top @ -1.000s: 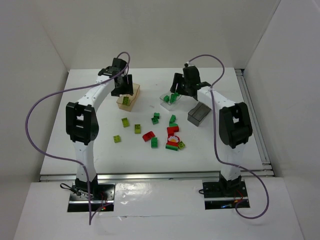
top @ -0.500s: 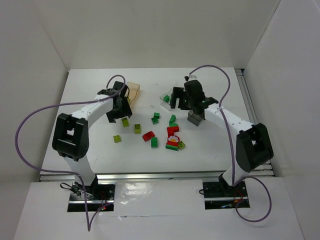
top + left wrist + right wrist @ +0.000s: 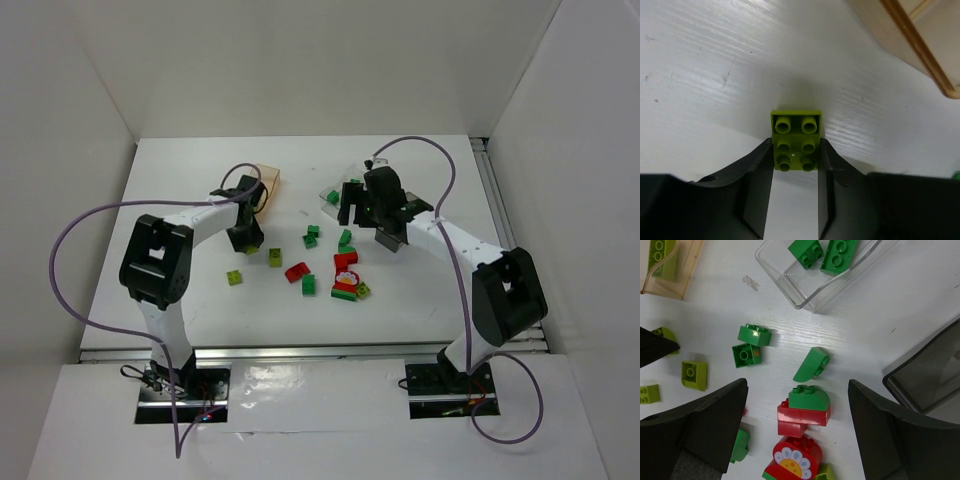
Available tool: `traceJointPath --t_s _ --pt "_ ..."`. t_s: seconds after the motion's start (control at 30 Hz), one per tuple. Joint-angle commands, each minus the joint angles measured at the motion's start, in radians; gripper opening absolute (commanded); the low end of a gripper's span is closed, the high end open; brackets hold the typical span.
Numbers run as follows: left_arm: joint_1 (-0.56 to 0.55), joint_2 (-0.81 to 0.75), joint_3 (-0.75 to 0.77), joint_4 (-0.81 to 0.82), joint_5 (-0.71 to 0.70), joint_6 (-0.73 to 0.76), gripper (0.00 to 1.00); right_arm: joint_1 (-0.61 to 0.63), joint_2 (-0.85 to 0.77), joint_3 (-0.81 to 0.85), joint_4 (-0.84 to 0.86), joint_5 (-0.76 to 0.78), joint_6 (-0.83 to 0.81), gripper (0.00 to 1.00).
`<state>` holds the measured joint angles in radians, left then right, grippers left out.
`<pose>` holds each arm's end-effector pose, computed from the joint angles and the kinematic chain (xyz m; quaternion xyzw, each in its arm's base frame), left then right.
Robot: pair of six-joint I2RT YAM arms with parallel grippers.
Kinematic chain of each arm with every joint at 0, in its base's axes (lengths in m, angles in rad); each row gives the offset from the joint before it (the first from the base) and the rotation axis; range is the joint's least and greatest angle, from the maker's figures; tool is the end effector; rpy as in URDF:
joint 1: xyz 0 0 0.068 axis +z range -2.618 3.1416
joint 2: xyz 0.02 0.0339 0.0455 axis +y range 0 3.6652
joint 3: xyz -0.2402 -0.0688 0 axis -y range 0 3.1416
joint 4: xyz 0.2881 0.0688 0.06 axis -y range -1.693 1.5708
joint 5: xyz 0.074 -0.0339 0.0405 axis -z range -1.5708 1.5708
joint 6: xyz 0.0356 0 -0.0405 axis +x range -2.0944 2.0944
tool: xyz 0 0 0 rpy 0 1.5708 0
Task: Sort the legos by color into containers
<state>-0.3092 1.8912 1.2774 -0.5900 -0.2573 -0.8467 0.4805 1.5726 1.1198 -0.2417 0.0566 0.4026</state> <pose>0.3882 -0.1145 0.1234 -0.2815 0.9339 0.0068 0.2205 0.3467 0.1784 0.2115 -0.0233 0.9050 0.1581 0.3944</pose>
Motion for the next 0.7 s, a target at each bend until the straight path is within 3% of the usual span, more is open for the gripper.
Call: traceJointPath --t_s 0.0,0.07,0.17,0.37,0.6,0.67 --pt "-0.001 0.002 0.034 0.016 -0.026 0.006 0.42 0.007 -0.045 -0.005 -0.01 0.003 -0.002 0.88" --pt "-0.001 -0.007 0.048 -0.007 -0.037 0.02 0.29 0.007 -0.056 -0.005 -0.01 0.003 -0.002 0.88" --pt "-0.001 -0.067 0.089 -0.045 -0.06 0.069 0.19 0.007 -0.068 -0.005 -0.01 0.003 -0.002 0.87" --pt "-0.001 -0.109 0.231 -0.066 -0.06 0.165 0.19 0.007 -0.086 -0.014 -0.01 0.025 -0.002 0.87" --pt "0.008 0.126 0.546 -0.138 -0.08 0.221 0.23 0.007 -0.086 -0.014 -0.03 0.034 -0.002 0.87" --pt "0.019 0.189 0.598 -0.139 -0.068 0.23 0.32 0.007 -0.086 -0.014 -0.041 0.034 0.007 0.87"
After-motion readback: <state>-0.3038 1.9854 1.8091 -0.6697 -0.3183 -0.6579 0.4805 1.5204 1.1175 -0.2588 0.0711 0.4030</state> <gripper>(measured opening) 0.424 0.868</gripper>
